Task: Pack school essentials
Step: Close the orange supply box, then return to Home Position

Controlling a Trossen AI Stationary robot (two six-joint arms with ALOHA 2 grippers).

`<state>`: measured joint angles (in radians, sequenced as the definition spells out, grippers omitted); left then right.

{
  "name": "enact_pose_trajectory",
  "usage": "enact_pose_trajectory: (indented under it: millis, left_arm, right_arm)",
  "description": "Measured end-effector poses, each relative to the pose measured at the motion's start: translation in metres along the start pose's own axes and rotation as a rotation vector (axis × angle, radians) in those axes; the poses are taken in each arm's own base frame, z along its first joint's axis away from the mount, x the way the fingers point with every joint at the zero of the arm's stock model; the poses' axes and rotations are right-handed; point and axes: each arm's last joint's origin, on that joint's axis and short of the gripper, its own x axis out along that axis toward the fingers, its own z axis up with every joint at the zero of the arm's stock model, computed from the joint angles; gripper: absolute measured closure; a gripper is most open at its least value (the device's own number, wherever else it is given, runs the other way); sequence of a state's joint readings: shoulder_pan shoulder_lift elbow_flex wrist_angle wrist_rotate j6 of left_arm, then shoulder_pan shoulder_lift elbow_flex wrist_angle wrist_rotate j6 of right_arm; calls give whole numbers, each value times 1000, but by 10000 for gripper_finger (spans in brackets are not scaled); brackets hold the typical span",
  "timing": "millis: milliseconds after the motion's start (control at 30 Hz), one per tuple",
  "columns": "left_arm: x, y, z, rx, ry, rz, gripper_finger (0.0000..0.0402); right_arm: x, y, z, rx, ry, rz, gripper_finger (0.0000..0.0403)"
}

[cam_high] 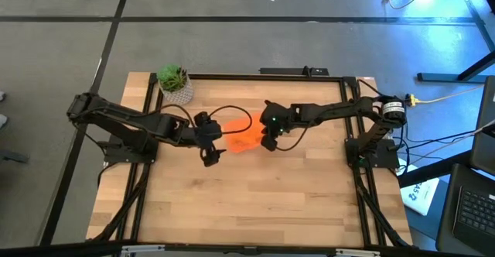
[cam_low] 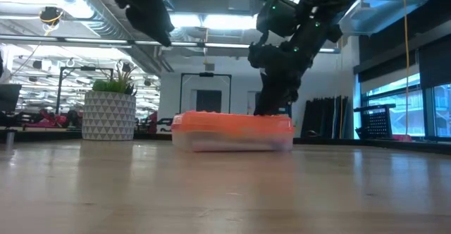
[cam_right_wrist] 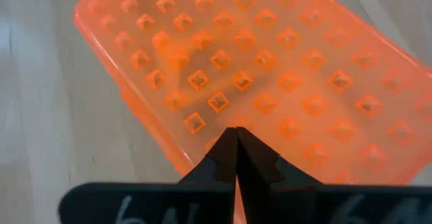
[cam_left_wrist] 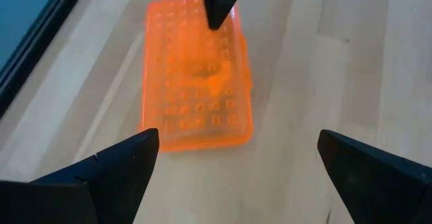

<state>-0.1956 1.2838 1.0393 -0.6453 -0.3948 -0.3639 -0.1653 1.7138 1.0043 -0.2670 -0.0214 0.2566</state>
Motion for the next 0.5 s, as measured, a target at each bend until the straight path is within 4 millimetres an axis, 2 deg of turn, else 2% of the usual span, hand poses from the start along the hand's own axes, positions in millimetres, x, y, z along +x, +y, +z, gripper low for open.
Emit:
enact_pose_trajectory:
  millis: [167, 300, 500]
  left_arm:
    - [-6, 1, -3, -36, 17, -20, 1]
    - [-9, -4, -4, -28, 38, -99, 1]
    - [-9, -7, -5, -2, 75, -193, 1]
  right_arm:
    - [-15, 2, 3, -10, -39, 16, 396]
    - [-46, 5, 12, 10, -133, 42, 396]
    - [-87, 11, 16, 41, -259, -2, 396]
